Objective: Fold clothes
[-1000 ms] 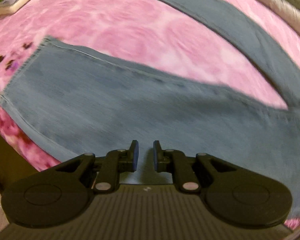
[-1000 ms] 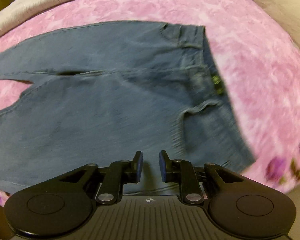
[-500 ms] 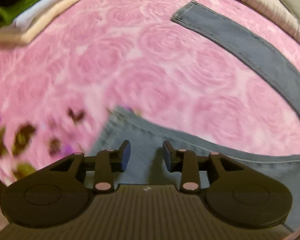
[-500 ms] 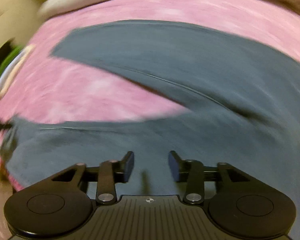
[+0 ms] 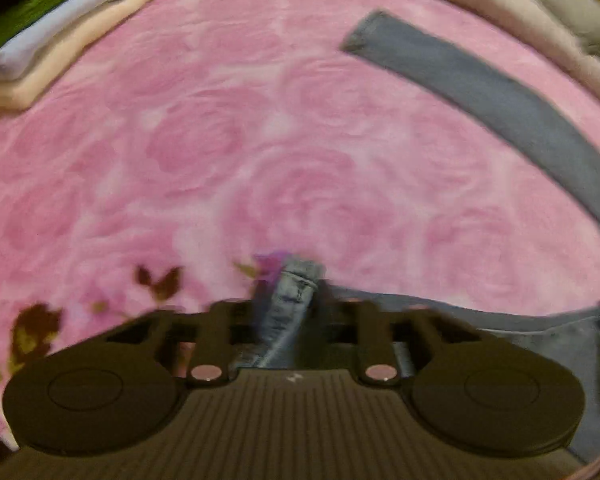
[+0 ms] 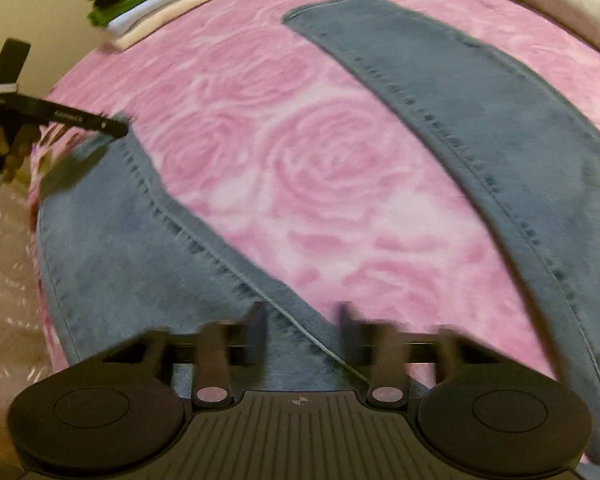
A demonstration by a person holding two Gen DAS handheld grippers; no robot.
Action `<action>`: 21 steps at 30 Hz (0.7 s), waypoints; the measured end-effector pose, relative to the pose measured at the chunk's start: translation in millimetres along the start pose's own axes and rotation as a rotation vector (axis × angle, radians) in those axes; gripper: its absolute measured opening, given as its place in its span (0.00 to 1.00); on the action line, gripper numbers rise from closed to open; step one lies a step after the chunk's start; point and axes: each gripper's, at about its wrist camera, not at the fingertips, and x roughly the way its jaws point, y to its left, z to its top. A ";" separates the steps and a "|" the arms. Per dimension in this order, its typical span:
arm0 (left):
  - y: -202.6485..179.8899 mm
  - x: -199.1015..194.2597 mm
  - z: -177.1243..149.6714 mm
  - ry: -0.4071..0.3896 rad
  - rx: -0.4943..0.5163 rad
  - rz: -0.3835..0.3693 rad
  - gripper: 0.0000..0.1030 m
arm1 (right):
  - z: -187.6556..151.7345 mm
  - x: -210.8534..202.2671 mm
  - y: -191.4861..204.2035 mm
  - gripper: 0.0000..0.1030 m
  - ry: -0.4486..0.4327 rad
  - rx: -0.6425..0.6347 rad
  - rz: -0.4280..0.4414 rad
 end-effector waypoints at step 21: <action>-60.3 -46.0 -3.2 -0.096 -0.047 0.047 0.16 | -8.2 -35.6 5.0 0.30 -0.109 0.291 -0.285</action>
